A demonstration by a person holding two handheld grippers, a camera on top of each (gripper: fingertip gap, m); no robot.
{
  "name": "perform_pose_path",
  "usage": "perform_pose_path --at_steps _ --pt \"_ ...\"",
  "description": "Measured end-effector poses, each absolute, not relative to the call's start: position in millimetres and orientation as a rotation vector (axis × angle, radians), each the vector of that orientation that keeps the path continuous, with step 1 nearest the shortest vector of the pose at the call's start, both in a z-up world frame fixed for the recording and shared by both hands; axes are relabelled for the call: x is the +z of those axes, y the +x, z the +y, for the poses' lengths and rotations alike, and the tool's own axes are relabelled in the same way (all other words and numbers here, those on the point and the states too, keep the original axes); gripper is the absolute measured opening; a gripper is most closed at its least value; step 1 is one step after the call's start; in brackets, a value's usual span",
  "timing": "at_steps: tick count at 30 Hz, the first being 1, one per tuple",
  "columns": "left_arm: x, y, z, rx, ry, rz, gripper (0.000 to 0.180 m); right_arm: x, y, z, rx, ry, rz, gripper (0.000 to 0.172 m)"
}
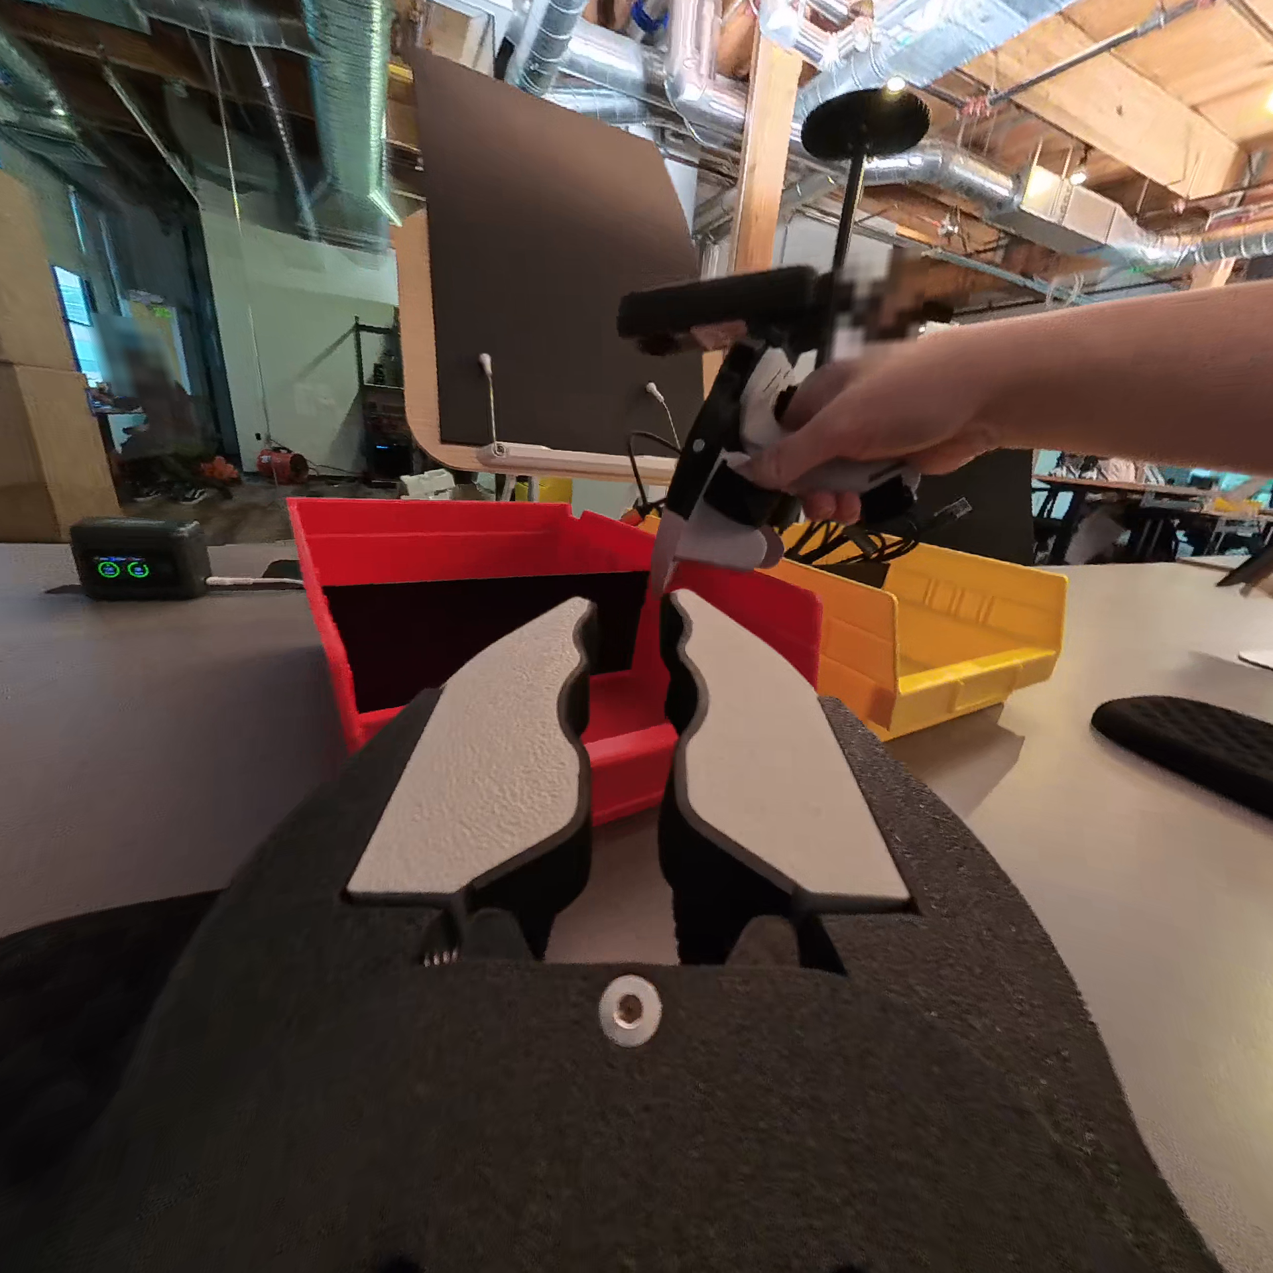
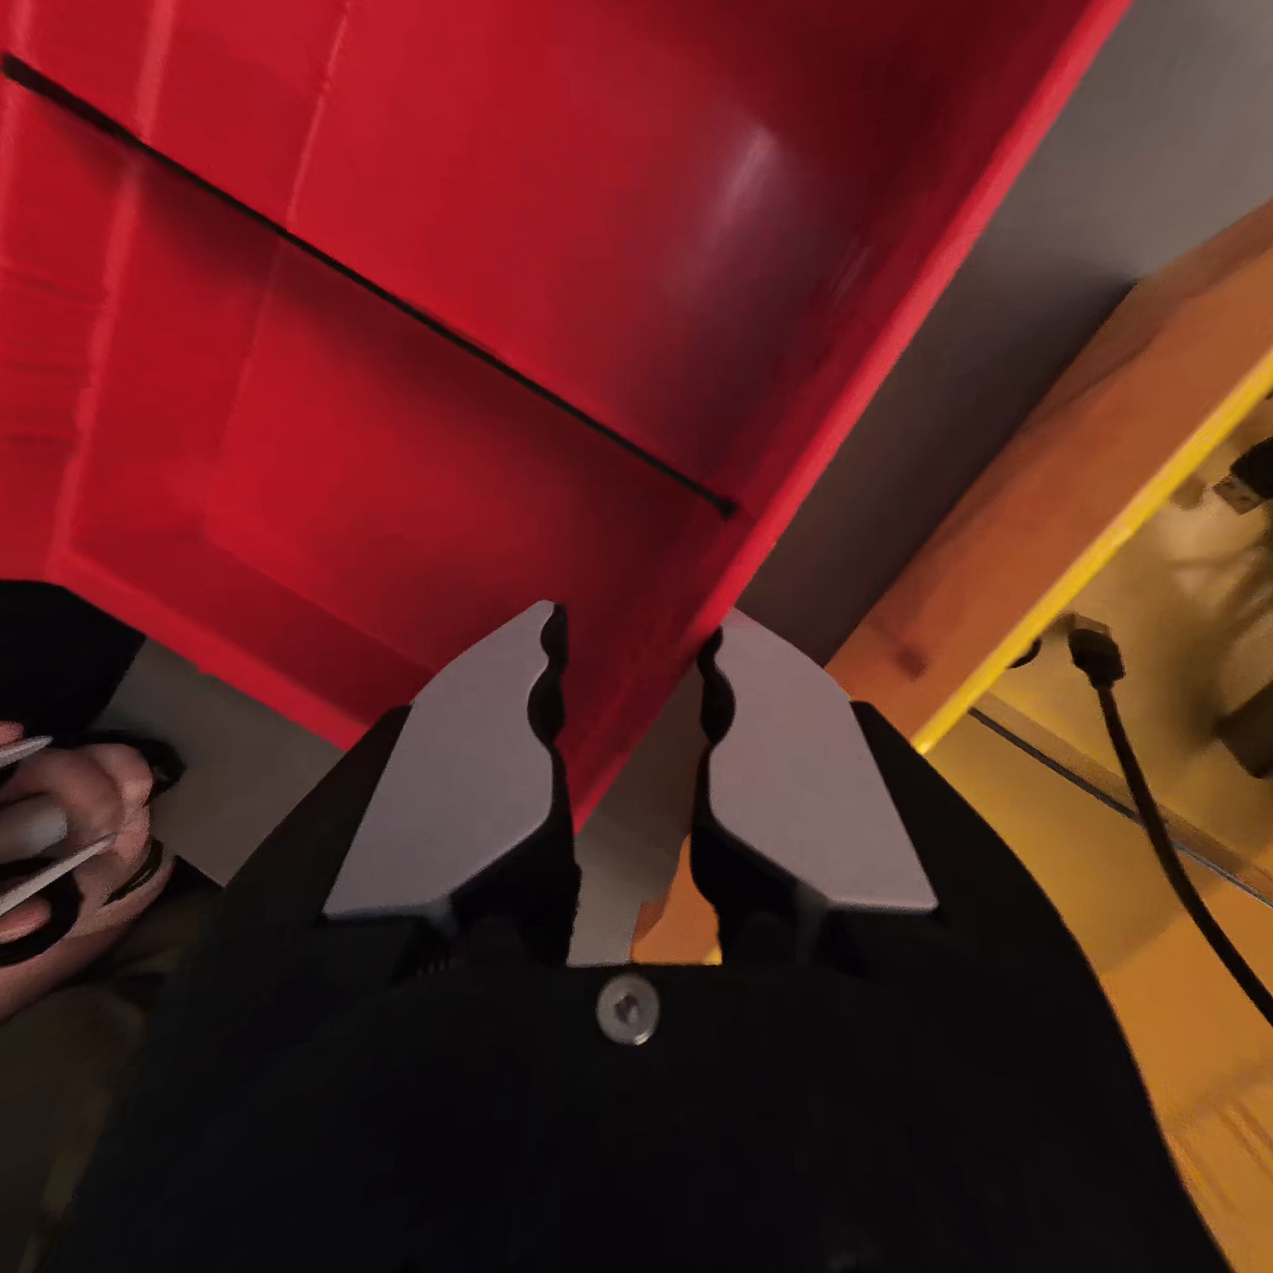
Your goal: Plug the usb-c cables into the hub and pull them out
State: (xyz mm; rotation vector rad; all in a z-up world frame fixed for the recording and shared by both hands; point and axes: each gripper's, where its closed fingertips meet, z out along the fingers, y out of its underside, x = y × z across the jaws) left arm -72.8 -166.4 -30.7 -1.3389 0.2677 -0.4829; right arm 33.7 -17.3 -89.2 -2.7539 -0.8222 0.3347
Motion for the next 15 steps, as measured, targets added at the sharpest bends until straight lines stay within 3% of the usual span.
perform_pose_path --at_steps 5,11,15 --pt "-31 -72 -166 -0.466 -1.34 0.275 0.017 -122 34 -19 0.236 -2.875 -0.798 0.035" --pt "-34 -64 -166 -0.405 -1.354 0.323 0.018 -125 37 -5 0.277 -2.919 -0.75 0.008" --pt "-32 -65 -168 -0.371 -1.336 0.325 0.017 -124 34 8 0.396 -2.985 -0.678 0.005"
